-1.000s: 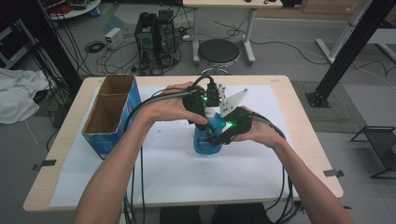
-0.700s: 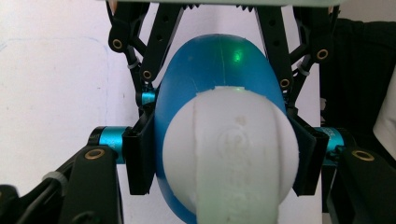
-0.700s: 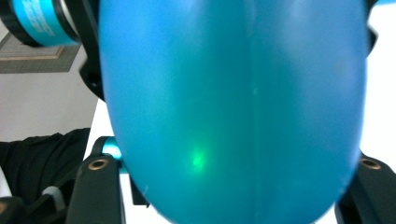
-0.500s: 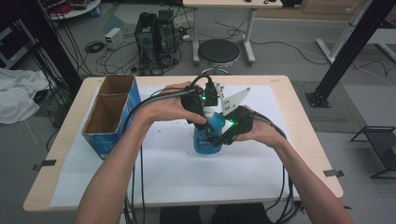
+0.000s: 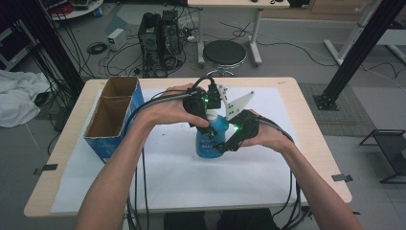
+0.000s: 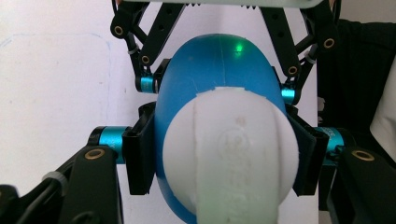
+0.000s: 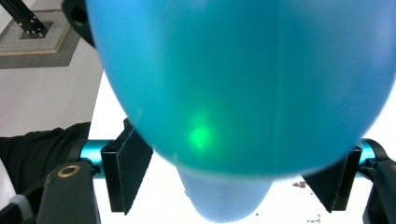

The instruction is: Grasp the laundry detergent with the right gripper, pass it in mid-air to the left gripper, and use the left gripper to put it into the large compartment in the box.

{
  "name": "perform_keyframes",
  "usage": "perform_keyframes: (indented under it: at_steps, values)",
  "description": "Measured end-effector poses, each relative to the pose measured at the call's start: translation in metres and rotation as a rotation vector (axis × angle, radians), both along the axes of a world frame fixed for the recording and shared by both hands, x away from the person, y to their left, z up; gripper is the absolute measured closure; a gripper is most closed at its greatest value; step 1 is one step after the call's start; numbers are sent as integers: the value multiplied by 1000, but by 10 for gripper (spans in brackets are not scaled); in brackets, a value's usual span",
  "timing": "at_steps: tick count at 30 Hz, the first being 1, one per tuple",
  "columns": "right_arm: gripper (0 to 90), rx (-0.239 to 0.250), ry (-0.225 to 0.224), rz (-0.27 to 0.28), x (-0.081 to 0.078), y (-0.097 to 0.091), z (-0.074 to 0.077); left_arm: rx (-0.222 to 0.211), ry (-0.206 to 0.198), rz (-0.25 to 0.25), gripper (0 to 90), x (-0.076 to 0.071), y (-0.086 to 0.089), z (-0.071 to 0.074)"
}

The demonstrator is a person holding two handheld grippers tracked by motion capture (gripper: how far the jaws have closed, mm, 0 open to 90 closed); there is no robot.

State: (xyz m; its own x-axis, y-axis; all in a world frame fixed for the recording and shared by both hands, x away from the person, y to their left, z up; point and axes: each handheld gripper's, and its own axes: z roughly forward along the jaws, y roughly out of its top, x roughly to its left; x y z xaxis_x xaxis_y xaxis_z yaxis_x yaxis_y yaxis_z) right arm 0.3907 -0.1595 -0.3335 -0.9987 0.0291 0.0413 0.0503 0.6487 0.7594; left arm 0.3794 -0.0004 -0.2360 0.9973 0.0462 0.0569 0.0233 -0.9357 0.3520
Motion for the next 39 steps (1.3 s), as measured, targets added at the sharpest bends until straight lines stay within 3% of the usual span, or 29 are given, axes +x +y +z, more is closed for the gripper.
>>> perform_keyframes:
  at_steps: [6,9,13,14,17,19,23,24,25,27,28,29,30,35,39]
  values:
    - [227,-1,-24,6,1,-2,1,4,2,5,380,-1,2,1]
    - [227,-5,3,-3,-1,-3,3,5,-2,10,381,-1,3,2]
    - [226,-4,-5,-12,-1,-4,4,0,3,22,380,-1,6,5]
    - [225,-21,18,-30,-3,-5,5,-1,4,26,380,-1,7,7]
    - [221,-8,-5,-38,-3,-7,6,-3,6,48,380,-1,11,13]
    - [221,-30,-23,-53,-5,-11,9,-5,-1,71,380,0,15,18]
    - [220,-70,-12,-92,-10,-18,14,-1,-12,126,380,1,24,31]
    - [220,-70,-43,-93,-10,-19,14,1,-17,141,380,1,26,35]
    - [220,-78,-21,-123,-13,-20,15,5,-15,160,380,1,29,39]
    - [202,-100,-37,-143,-15,-22,17,8,-22,183,380,3,34,45]
    - [123,-102,-54,-156,-16,-23,18,11,-28,203,380,3,38,50]
    - [115,-126,-50,-185,-18,-24,18,-7,-26,231,380,3,41,53]
    - [114,-143,-85,-197,-18,-25,19,8,-32,235,380,4,45,58]
    - [115,-188,-134,-218,-20,-29,17,-4,-38,320,380,5,63,78]
    - [114,-243,-126,-260,-20,-35,15,-10,-44,396,380,8,82,94]
